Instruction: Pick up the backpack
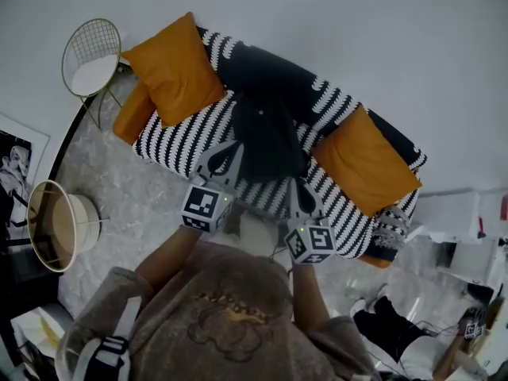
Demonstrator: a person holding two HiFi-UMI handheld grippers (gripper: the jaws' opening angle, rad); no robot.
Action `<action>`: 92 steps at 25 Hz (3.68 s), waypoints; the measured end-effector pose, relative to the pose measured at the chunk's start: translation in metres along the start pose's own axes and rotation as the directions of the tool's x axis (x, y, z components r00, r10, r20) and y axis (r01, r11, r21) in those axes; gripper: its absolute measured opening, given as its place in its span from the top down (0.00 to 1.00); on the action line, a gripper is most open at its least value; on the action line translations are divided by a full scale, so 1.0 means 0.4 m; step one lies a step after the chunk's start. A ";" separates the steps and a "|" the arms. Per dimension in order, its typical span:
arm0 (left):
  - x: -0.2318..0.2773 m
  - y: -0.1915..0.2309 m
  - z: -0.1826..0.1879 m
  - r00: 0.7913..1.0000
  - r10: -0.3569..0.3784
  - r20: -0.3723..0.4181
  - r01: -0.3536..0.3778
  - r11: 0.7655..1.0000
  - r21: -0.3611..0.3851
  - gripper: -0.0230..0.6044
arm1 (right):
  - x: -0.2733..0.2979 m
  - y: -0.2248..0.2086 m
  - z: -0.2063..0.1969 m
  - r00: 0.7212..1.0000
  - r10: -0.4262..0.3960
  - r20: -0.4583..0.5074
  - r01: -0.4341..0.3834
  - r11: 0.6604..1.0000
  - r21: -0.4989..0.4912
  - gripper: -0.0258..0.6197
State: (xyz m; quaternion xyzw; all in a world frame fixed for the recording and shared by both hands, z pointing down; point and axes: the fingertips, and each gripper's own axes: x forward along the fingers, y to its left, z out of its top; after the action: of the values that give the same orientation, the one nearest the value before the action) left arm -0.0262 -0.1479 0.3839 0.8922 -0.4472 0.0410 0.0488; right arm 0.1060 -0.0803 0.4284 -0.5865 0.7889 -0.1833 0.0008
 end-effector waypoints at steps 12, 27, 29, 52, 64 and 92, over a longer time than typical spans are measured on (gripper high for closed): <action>0.150 0.078 -0.072 0.998 0.025 -0.053 -0.026 1.000 -0.015 0.96 | 0.190 -0.072 0.002 0.999 0.040 -0.012 -0.040 0.999 -0.020 0.96; 0.403 0.165 -0.202 0.994 0.052 -0.092 -0.054 0.998 -0.018 0.96 | 0.456 -0.232 -0.020 0.996 0.075 -0.050 -0.075 0.997 -0.009 0.96; 0.443 0.177 -0.238 0.993 0.055 -0.100 -0.057 0.998 -0.016 0.96 | 0.501 -0.269 -0.027 0.996 0.077 -0.045 -0.077 0.997 -0.010 0.96; 0.687 0.279 -0.598 0.960 0.089 -0.265 -0.153 0.961 -0.231 0.52 | 0.813 -0.434 -0.312 0.959 0.137 -0.247 -0.132 0.991 0.038 0.63; 0.712 0.368 -0.921 0.829 0.180 -0.529 -0.376 0.880 -0.291 0.34 | 0.900 -0.654 -0.569 0.867 0.013 -0.498 0.005 0.999 0.035 0.50; 0.677 0.373 -1.201 0.643 0.057 -0.764 -0.527 0.756 -0.387 0.44 | 0.948 -0.788 -0.818 0.690 0.048 -0.723 -0.016 0.999 0.051 0.63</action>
State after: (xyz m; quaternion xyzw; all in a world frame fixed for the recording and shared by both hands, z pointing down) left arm 0.0015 -0.3924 0.8994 0.6544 -0.5281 0.2522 0.4788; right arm 0.2087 -0.4143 0.9063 -0.4532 0.7316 -0.4152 -0.2948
